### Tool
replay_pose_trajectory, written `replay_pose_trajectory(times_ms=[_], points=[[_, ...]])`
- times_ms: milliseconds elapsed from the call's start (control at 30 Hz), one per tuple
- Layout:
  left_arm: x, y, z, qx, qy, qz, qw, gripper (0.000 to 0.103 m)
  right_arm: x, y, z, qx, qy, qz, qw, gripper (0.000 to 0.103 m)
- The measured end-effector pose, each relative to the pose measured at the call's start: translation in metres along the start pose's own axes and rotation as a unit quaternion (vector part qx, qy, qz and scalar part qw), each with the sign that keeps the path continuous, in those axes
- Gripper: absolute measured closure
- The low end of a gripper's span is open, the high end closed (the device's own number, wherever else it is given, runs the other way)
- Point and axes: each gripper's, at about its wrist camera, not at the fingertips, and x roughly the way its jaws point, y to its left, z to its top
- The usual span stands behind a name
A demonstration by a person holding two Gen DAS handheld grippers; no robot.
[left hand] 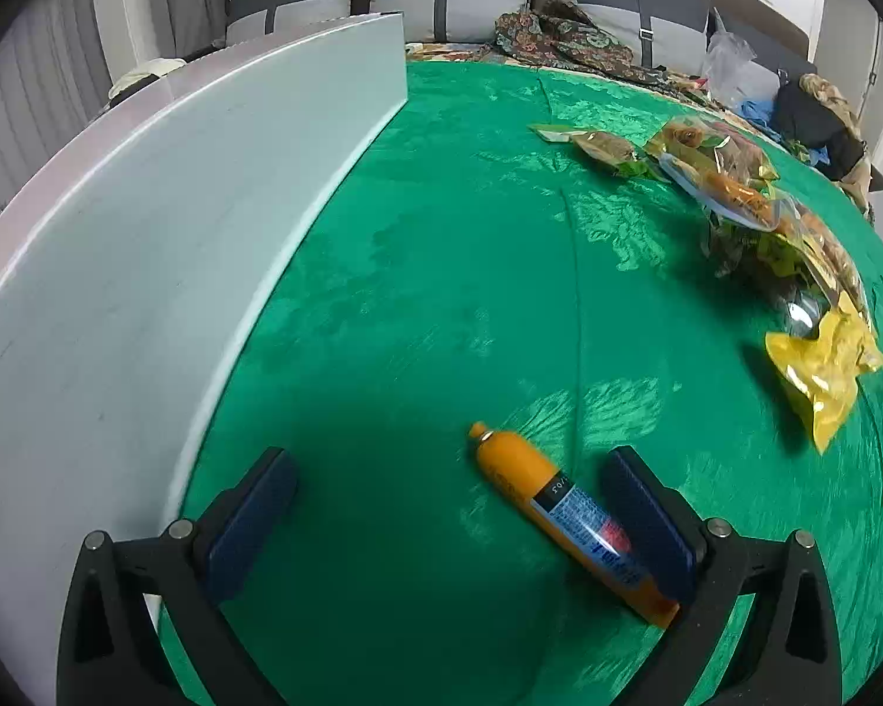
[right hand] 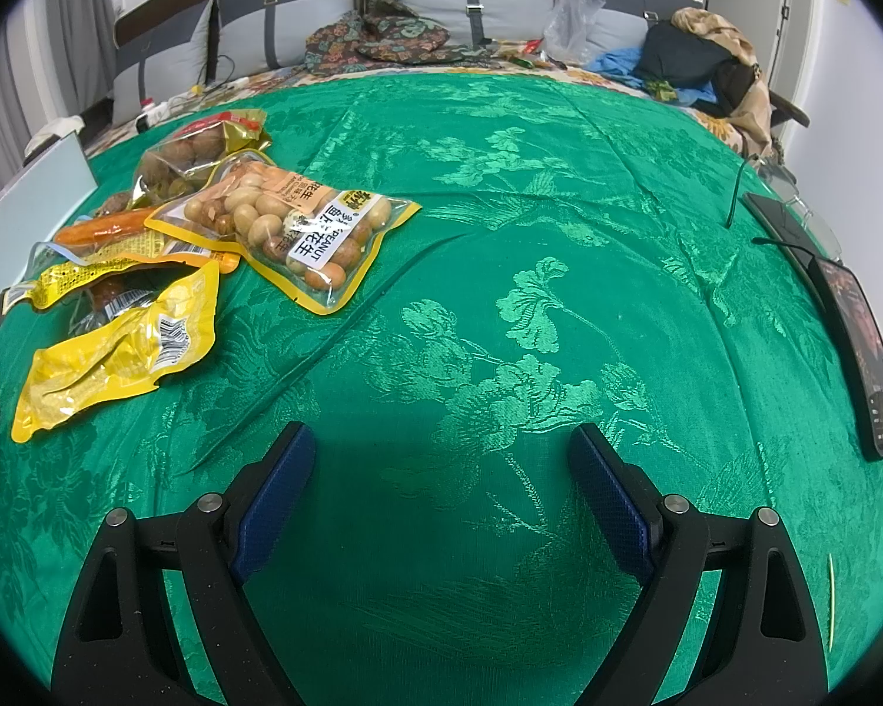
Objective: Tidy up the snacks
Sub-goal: 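Close the left tool on the sausage while the right grasps the yellow bag, then carry the sausage and yellow bag into the white box and release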
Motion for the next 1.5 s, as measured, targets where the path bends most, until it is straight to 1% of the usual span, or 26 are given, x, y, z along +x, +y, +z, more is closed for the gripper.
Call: replay_pose_trajectory(times_ms=[133, 200, 233, 333, 367, 400, 433, 500, 567, 600, 633, 667, 700, 733, 767, 833, 867, 1000, 1100, 1133, 1200, 1267, 1300, 1367, 1400, 1500], points=[[-0.006, 0.011, -0.008, 0.003, -0.005, -0.003, 1.0, 0.0, 0.0, 0.002, 0.0, 0.002, 0.008, -0.006, 1.0, 0.014], [-0.009, 0.011, -0.012, 0.011, -0.006, -0.008, 0.9999, 0.0, -0.002, 0.006, 0.006, 0.026, 0.048, -0.019, 0.998, 0.014], [-0.01, 0.012, -0.013, 0.012, -0.005, -0.01, 0.9999, 0.0, -0.007, 0.01, 0.006, 0.052, 0.056, -0.009, 0.997, 0.014], [-0.013, 0.012, -0.015, 0.012, 0.0, -0.015, 0.9998, 0.001, -0.021, 0.044, 0.012, 0.132, 0.071, 0.102, 0.983, 0.014], [-0.015, 0.013, -0.016, 0.013, 0.002, -0.018, 0.9998, 0.001, -0.019, 0.064, 0.018, 0.135, 0.082, 0.128, 0.979, 0.014], [-0.017, 0.014, -0.018, 0.012, 0.003, -0.022, 0.9997, 0.001, -0.016, 0.079, 0.023, 0.135, 0.087, 0.138, 0.977, 0.016], [-0.019, 0.014, -0.02, 0.013, 0.004, -0.025, 0.9996, 0.001, -0.013, 0.093, 0.029, 0.137, 0.087, 0.137, 0.977, 0.016], [-0.024, 0.015, -0.025, 0.02, 0.005, -0.029, 0.9994, 0.001, -0.001, 0.119, 0.041, 0.15, 0.083, 0.107, 0.979, 0.014], [-0.027, 0.016, -0.029, 0.023, 0.005, -0.032, 0.9992, 0.002, 0.016, 0.136, 0.046, 0.154, 0.097, 0.087, 0.979, 0.014], [-0.028, 0.016, -0.029, 0.021, 0.005, -0.035, 0.9992, 0.004, 0.023, 0.144, 0.046, 0.14, 0.109, 0.071, 0.981, 0.013], [-0.028, 0.016, -0.029, 0.019, 0.005, -0.038, 0.9991, 0.007, 0.023, 0.149, 0.048, 0.12, 0.104, 0.055, 0.986, 0.016], [-0.029, 0.016, -0.029, 0.017, 0.004, -0.04, 0.9991, 0.01, 0.02, 0.151, 0.046, 0.093, 0.101, 0.047, 0.989, 0.016], [-0.03, 0.014, -0.028, 0.019, 0.001, -0.041, 0.999, 0.021, 0.017, 0.149, 0.043, 0.08, 0.101, 0.049, 0.99, 0.016], [-0.031, 0.012, -0.027, 0.024, -0.002, -0.041, 0.9989, 0.037, 0.013, 0.144, 0.039, 0.071, 0.1, 0.05, 0.991, 0.016], [-0.032, 0.007, -0.026, 0.034, -0.004, -0.039, 0.9986, 0.046, 0.006, 0.131, 0.033, 0.064, 0.099, 0.049, 0.992, 0.016], [-0.035, -0.002, -0.027, 0.054, -0.008, -0.039, 0.9977, 0.084, -0.007, 0.107, 0.022, 0.063, 0.097, 0.039, 0.993, 0.016], [-0.036, -0.006, -0.027, 0.059, -0.008, -0.041, 0.9974, 0.087, -0.012, 0.091, 0.017, 0.065, 0.096, 0.033, 0.993, 0.015], [-0.037, -0.013, -0.03, 0.065, -0.013, -0.047, 0.9967, 0.088, -0.024, 0.047, 0.009, 0.102, 0.109, 0.045, 0.988, 0.016], [-0.038, -0.009, -0.029, 0.054, -0.015, -0.06, 0.9966, 0.088, -0.023, 0.053, 0.017, 0.114, 0.113, 0.069, 0.985, 0.014], [-0.038, -0.007, -0.029, 0.047, -0.016, -0.068, 0.9964, 0.088, -0.021, 0.063, 0.022, 0.096, 0.113, 0.073, 0.986, 0.014], [-0.038, 0.002, -0.029, 0.026, -0.014, -0.094, 0.9951, 0.088, -0.005, 0.101, 0.032, -0.001, 0.135, 0.061, 0.989, 0.014], [-0.038, 0.009, -0.028, 0.009, -0.014, -0.111, 0.9936, 0.088, 0.006, 0.127, 0.033, -0.112, 0.141, 0.027, 0.983, 0.016], [-0.038, 0.013, -0.027, 0.001, -0.014, -0.121, 0.9926, 0.088, 0.008, 0.131, 0.031, -0.146, 0.14, 0.019, 0.979, 0.017], [-0.039, 0.016, -0.026, -0.013, -0.017, -0.136, 0.9905, 0.088, 0.007, 0.122, 0.029, -0.137, 0.148, 0.035, 0.979, 0.046], [-0.039, 0.017, -0.025, -0.021, -0.018, -0.146, 0.9889, 0.088, 0.005, 0.109, 0.031, -0.108, 0.157, 0.054, 0.98, 0.051], [-0.04, 0.016, -0.022, -0.033, -0.021, -0.164, 0.9858, 0.088, -0.002, 0.081, 0.031, -0.057, 0.173, 0.073, 0.98, 0.056]])
